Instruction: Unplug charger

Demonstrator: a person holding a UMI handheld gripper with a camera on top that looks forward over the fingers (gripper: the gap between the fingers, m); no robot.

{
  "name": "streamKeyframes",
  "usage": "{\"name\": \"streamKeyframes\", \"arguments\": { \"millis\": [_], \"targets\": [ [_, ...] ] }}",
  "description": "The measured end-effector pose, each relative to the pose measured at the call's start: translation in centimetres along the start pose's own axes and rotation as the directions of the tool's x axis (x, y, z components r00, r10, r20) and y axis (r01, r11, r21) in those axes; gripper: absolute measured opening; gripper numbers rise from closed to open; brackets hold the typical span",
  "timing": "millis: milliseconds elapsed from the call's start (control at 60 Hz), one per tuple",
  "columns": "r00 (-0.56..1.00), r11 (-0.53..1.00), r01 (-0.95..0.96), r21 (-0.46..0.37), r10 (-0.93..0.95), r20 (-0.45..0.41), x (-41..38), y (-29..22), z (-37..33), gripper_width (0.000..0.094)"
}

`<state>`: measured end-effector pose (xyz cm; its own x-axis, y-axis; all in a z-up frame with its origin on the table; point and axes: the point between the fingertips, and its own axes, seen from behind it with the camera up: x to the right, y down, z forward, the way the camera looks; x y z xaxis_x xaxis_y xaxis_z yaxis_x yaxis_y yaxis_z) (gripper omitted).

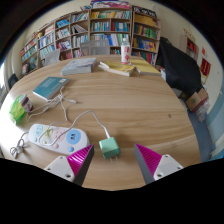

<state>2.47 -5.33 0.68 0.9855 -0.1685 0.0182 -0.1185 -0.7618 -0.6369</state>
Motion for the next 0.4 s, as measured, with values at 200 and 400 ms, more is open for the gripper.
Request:
{"name": "streamKeyframes", "arguments": {
  "millis": [200, 400],
  "targets": [
    [0.997, 0.997, -0.062, 0.048, 0.064, -0.042, 0.3, 0.3, -5.1, 0.0843],
    [0.986, 0.984, -0.135, 0.114, 0.145, -0.079, -0.9, 3.5, -15.4, 0.0850]
  ]
}}
